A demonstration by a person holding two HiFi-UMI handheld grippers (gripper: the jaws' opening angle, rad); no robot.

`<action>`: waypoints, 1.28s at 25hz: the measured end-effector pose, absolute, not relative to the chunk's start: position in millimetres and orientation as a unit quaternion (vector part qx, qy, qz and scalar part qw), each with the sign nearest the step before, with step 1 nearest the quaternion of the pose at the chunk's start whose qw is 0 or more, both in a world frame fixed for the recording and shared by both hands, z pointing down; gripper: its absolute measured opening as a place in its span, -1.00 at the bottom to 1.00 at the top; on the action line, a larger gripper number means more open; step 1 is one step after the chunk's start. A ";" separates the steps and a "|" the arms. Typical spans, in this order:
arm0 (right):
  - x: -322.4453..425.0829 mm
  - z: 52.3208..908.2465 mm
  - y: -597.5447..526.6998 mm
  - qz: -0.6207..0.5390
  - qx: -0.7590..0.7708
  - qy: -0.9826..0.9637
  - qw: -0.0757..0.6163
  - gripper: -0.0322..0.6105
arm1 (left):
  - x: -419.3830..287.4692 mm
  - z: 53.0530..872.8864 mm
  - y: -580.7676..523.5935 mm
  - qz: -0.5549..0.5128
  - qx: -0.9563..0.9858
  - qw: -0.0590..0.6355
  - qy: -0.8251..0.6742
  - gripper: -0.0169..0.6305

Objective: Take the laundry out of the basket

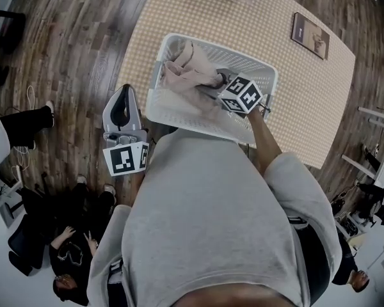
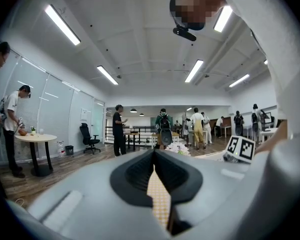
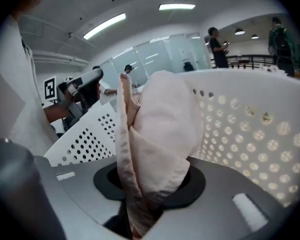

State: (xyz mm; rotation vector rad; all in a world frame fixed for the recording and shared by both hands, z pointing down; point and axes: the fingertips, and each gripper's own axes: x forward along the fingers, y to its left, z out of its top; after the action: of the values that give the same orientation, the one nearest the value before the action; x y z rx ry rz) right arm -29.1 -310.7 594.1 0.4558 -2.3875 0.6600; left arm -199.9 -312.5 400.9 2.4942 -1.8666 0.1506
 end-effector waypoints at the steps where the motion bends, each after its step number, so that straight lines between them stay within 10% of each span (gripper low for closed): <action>1: -26.5 586.4 -316.1 0.245 0.198 -0.904 0.288 -0.46 | -197.6 400.2 -311.0 0.047 0.801 0.010 -0.597 -0.91; 11: 0.9 482.8 -340.8 0.320 0.342 -0.882 -0.050 -0.46 | -175.1 388.6 -302.6 0.044 0.811 -0.005 -0.583 -0.91; 32: 34.2 409.7 -293.0 0.191 0.362 -0.911 -0.052 -0.46 | -128.5 368.3 -251.3 0.047 0.816 -0.028 -0.575 -0.91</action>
State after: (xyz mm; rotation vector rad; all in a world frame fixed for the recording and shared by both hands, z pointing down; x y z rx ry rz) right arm 34.2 -293.0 409.7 1.1754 -2.9610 0.6224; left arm -128.5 -251.3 368.3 2.6113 -1.8383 0.1516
